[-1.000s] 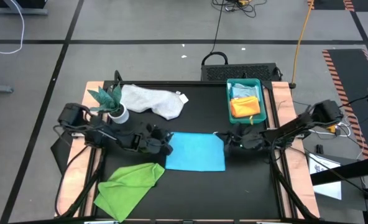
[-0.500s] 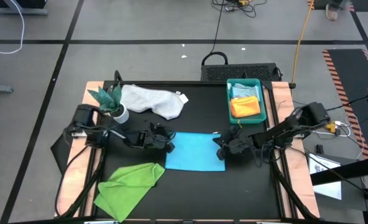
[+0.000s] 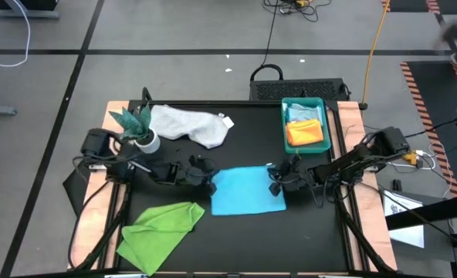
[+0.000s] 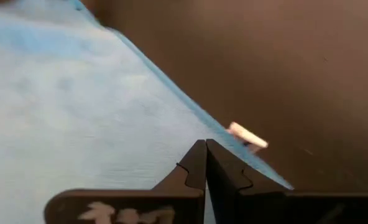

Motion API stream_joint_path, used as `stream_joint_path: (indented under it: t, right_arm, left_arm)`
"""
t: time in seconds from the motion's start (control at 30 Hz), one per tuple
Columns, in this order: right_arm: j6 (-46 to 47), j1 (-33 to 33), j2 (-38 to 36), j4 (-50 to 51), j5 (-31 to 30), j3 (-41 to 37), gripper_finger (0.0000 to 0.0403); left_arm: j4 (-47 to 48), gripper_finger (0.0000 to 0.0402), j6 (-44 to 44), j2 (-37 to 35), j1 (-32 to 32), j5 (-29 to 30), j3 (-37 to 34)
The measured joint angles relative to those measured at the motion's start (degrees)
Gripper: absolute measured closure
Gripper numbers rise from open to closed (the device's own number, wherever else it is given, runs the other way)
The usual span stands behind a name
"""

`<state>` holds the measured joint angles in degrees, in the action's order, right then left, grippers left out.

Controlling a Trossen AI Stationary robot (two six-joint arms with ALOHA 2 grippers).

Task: Fold microfiber towels
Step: Fold the blue microfiber cloth

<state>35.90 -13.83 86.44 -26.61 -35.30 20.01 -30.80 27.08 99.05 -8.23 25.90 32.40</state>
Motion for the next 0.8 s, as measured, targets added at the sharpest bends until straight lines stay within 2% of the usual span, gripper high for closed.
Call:
stream_joint_path:
  t: [0.13,0.23,0.33,0.47,0.53,0.67,0.8]
  right_arm:
    - [-0.32,-3.42,-4.22,-1.02,-0.74,0.00,0.0403]
    - [-1.02,-6.42,-5.47,-5.37,3.04,0.07,0.0403]
    - [-0.99,-8.81,-4.31,-8.98,5.64,0.07,0.0403]
    - [0.75,-10.64,-0.85,-9.63,5.32,0.07,0.0403]
    - [2.38,-10.68,0.98,-9.56,5.26,0.06,0.0403]
    - [3.86,-10.66,3.64,-9.55,5.28,0.02,0.0403]
    - [3.94,-10.66,4.38,-8.97,5.35,0.00,0.0403]
  left_arm:
    - [-0.43,0.0390,-1.77,-2.26,-1.78,-4.24,0.04]
    - [-0.47,0.0397,-2.81,-2.26,-2.14,-7.01,0.04]
    - [-0.26,0.0392,-2.69,-0.38,-1.92,-4.48,0.04]
    - [-0.25,0.0385,-1.43,2.79,-1.81,5.78,0.04]
    - [-0.12,0.0385,-1.04,4.30,-1.42,8.48,0.04]
    - [0.12,0.0384,-0.12,4.92,-0.35,7.01,0.04]
    - [2.06,0.0342,-0.01,3.69,0.80,2.25,0.05]
